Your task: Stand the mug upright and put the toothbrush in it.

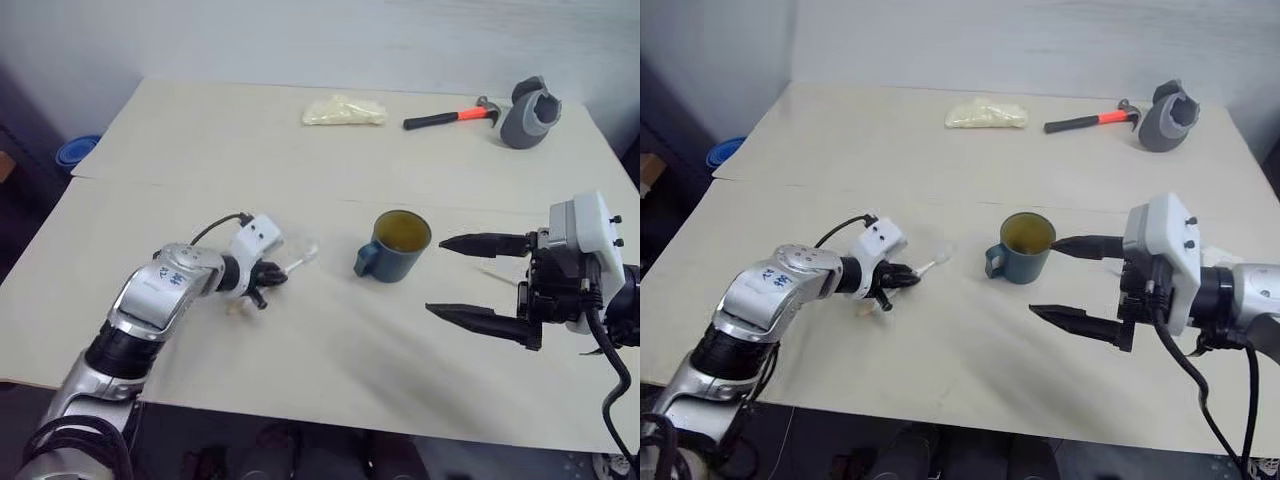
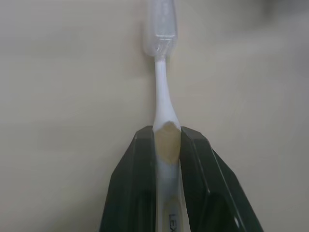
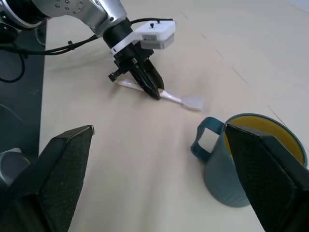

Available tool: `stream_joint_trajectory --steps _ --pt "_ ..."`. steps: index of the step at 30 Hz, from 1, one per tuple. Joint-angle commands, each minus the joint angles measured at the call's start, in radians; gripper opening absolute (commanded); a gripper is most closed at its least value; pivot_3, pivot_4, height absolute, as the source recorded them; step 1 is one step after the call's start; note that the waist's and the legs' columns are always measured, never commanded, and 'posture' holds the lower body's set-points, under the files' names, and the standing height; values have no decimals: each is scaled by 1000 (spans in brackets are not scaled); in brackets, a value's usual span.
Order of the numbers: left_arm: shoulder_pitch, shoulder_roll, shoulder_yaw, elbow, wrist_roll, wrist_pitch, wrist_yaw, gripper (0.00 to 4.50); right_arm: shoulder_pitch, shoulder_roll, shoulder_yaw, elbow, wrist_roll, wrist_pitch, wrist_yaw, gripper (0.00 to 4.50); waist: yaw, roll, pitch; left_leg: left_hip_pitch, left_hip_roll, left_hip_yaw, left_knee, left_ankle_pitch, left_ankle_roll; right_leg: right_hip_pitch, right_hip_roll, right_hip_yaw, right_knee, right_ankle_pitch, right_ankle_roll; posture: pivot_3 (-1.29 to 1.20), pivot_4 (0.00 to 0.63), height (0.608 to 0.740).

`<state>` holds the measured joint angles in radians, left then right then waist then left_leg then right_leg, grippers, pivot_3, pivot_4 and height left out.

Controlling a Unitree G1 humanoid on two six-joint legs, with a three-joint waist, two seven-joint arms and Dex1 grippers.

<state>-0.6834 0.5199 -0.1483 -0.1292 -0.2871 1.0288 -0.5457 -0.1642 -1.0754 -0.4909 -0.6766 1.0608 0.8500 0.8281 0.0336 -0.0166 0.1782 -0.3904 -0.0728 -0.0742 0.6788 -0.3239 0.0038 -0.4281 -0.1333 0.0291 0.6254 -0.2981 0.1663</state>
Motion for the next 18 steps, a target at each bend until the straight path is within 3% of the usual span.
stream_joint_trajectory --steps 1,4,10,13,18 --pt "-144 -149 198 47 -89 -187 59 395 5 14 -79 30 33 -6 -18 4500 10 -2 1 -1 0 0 1 0 0 0 0 0 0 0 0 0 150 740" --pt "-227 -271 276 91 -184 -304 12 395 11 11 -82 43 27 -4 -31 4500 17 -2 1 -1 -1 1 3 -1 1 1 -1 0 0 1 2 0 150 740" --pt "-347 -415 235 238 -211 -462 -61 395 5 11 -77 40 37 1 -80 4500 16 -3 1 0 -1 3 3 -2 1 1 0 0 -1 1 2 0 150 740" --pt "-340 -462 157 292 -160 -535 -104 395 -1 16 -77 40 29 -5 -117 4500 17 -3 1 0 -1 4 3 -2 2 1 0 1 -1 2 2 0 150 740" --pt "-307 -569 139 358 -164 -628 -98 395 -9 29 -92 39 53 3 -186 4500 15 -3 2 0 -1 4 3 -2 2 1 0 1 -1 2 3 0 150 740"
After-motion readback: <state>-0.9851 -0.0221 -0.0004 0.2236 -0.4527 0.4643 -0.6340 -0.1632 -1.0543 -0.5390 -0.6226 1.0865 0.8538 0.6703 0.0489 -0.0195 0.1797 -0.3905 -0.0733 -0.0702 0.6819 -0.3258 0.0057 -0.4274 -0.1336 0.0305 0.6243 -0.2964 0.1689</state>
